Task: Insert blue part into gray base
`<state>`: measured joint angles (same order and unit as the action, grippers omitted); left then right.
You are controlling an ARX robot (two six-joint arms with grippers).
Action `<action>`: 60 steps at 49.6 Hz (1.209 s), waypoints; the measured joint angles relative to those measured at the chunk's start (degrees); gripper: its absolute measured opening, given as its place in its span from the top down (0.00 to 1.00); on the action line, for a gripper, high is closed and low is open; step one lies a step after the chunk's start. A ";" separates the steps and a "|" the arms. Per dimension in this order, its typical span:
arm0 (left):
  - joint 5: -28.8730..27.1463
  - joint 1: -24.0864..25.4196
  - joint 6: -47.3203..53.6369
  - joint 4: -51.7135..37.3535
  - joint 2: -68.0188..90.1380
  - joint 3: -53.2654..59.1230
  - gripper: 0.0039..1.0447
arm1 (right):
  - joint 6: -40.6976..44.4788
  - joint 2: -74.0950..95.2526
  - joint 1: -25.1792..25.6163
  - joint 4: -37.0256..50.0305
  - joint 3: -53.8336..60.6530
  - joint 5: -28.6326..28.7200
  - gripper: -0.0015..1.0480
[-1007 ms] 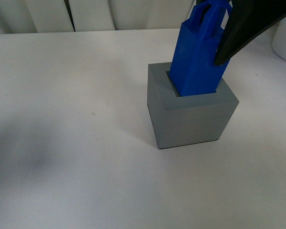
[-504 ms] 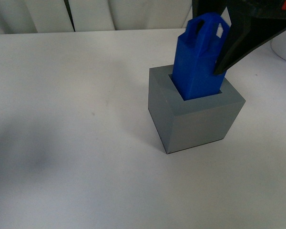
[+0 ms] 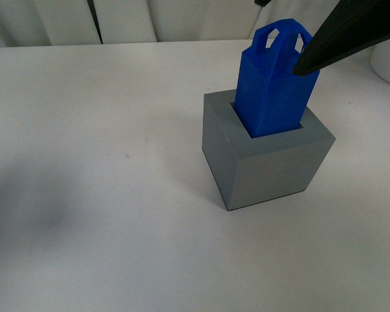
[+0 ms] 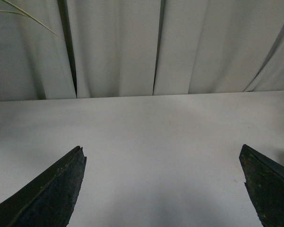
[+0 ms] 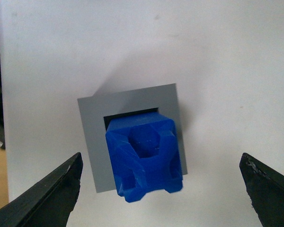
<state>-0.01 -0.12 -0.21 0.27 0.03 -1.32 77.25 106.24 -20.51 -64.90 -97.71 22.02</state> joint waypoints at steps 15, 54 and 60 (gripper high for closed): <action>0.00 0.00 -0.02 0.00 0.00 0.00 0.06 | -14.58 -16.81 5.01 22.86 20.17 13.27 0.07; 0.00 0.00 0.00 0.00 0.00 0.00 0.06 | -76.11 -56.28 11.04 97.24 80.30 -31.69 0.55; -0.02 0.00 0.00 0.00 0.00 0.00 0.06 | -76.32 -60.83 13.09 97.33 85.31 -29.14 0.82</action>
<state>-0.03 -0.12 -0.21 0.27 0.03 -1.32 0.93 45.41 -7.42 32.42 -12.40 -7.11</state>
